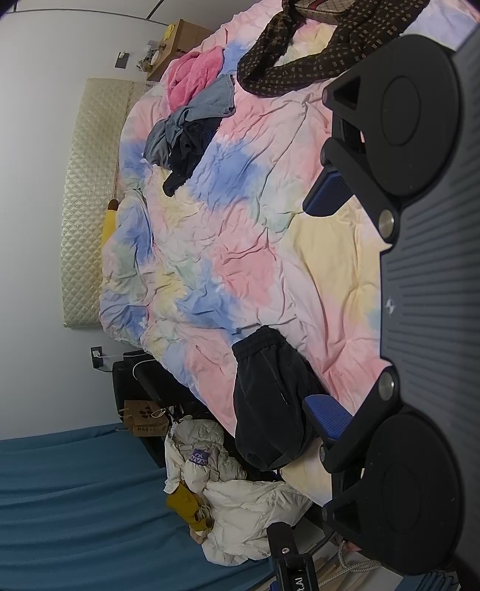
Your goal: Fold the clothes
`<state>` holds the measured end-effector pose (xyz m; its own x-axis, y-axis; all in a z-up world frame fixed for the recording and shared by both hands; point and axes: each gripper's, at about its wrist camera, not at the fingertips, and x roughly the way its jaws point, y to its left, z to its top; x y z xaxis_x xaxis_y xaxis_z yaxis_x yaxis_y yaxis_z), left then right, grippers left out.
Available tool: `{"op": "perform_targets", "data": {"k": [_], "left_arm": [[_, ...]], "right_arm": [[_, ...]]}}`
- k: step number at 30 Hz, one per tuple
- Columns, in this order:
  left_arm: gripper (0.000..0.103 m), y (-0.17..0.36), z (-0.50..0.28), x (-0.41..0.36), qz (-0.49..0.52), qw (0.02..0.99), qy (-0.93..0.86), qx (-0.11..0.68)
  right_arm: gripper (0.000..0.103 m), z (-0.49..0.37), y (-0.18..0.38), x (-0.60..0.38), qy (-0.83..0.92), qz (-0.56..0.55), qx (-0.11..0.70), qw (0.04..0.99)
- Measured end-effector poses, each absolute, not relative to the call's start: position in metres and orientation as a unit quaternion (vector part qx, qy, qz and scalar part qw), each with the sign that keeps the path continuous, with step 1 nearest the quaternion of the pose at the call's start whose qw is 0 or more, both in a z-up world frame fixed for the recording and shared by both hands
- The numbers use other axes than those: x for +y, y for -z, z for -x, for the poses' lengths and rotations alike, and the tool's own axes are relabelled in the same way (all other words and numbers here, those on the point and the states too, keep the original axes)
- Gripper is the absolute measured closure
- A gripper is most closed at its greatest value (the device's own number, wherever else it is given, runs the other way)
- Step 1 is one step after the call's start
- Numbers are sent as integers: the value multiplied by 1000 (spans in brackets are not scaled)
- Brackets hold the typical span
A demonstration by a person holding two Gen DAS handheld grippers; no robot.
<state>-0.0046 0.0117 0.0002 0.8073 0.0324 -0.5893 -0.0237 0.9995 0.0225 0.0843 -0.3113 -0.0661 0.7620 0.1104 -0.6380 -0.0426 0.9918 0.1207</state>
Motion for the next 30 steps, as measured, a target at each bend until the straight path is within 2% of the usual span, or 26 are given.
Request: {"op": "perform_targets", "data": {"k": [30], "left_arm": [[2, -1, 14, -14, -24, 953, -44, 300]], "right_arm": [[0, -83, 77, -337, -63, -23, 329, 942]]}}
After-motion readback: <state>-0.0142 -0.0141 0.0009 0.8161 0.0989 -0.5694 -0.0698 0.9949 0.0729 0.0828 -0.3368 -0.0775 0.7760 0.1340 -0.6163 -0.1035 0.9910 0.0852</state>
